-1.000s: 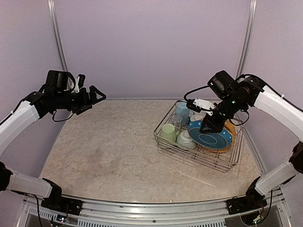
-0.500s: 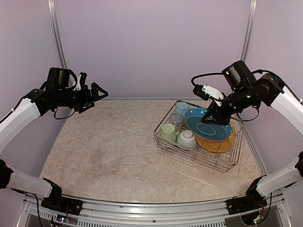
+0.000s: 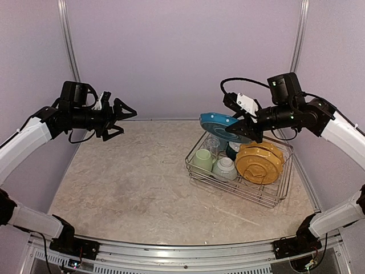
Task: Unload the mixed dishes from the dish rack
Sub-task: Pass from the right arm to the left
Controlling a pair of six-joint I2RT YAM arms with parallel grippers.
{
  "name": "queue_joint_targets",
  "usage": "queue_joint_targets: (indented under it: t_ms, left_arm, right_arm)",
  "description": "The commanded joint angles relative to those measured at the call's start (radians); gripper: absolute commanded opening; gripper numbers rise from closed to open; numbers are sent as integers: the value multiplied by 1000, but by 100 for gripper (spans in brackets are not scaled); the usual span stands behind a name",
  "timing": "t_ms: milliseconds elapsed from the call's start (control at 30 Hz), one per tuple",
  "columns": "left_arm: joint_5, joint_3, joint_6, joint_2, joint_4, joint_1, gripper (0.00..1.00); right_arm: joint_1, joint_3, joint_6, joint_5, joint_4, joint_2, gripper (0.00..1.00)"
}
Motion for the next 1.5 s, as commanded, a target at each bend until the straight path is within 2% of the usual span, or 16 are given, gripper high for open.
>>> queue_joint_targets:
  t_ms: [0,100,367,500,633,867,1067,1467]
  left_arm:
    - [127,18,-110,29,80,-9,98]
    - [192,13,-184,46,147,-18,98]
    - [270,5,-335,109,285,-87,99]
    - [293,-6,-400,164,339,-113,98]
    - [322,-36,-489,205,487,-134,95]
    - [323,23,-525,317,548,-186,88]
    - [329,28,-563,378,609,-195,70]
    - [307,5,-563,369,624,-189,33]
  right_arm:
    - [41,-101,-270,-118,365,-85,0]
    - [80,-199,-414,-128,470,-107,0]
    - [144,-272,-519,33,663,-28,0]
    - [163,-304,-532,86,767,2,0]
    - [178,-309,-552,96,801,31,0]
    - [194,-312,-551,86,868,72,0]
    - [223,-309,-575,123,898,110,0]
    - [252,-337,-607,203,953,153,0]
